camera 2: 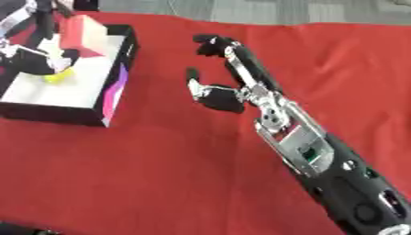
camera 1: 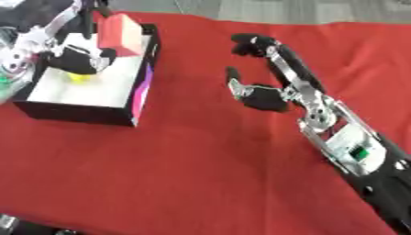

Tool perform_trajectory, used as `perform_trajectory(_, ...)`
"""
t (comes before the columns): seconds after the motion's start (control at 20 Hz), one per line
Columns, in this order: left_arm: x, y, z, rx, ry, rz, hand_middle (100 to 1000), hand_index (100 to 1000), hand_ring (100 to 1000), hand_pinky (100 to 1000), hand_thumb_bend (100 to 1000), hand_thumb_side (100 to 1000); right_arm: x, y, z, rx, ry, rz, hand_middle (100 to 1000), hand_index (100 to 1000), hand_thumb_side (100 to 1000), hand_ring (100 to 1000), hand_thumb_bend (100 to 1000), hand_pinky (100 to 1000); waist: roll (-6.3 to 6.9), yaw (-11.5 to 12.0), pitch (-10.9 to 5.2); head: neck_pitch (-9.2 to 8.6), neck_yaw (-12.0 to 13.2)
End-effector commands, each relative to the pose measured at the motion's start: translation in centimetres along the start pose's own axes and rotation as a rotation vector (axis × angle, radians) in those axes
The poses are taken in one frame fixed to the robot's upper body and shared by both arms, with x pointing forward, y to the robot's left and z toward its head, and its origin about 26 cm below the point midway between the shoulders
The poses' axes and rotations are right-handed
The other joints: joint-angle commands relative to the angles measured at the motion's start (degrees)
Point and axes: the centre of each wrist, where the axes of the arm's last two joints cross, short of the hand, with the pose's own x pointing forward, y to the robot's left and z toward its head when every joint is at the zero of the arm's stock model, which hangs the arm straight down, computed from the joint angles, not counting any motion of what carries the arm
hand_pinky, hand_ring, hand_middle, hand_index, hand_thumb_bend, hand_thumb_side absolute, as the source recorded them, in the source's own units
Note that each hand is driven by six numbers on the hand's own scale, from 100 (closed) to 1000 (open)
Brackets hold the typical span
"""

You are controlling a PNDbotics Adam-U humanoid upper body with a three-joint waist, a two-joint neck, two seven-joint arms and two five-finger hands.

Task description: Pick up the objects with one hand, pass them to the other hand, and then place them into the box on the other side of the table.

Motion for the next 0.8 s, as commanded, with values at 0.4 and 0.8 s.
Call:
perform_trajectory(0.4, -4.3, -0.9, -2.2, 0.010, 0.134, -0.081, 365, 386, 625, 699, 343, 100, 1.3, -1.9, -0.3, -0.054, -0.028, 0.023, 701, 847, 182, 807, 100, 861, -0.07, -0.4, -0.82, -0.61, 2.0)
perform_trajectory(0.8, -6.5, -2.8, -3.8, -0.022, 0.188, -0.110, 430, 464, 655, 719, 343, 100, 1.6, -2.4, -0.3, -0.073, -0.040, 0.017, 700, 845, 184, 800, 100, 859, -0.35, -0.7, -0.77, -0.62, 2.9)
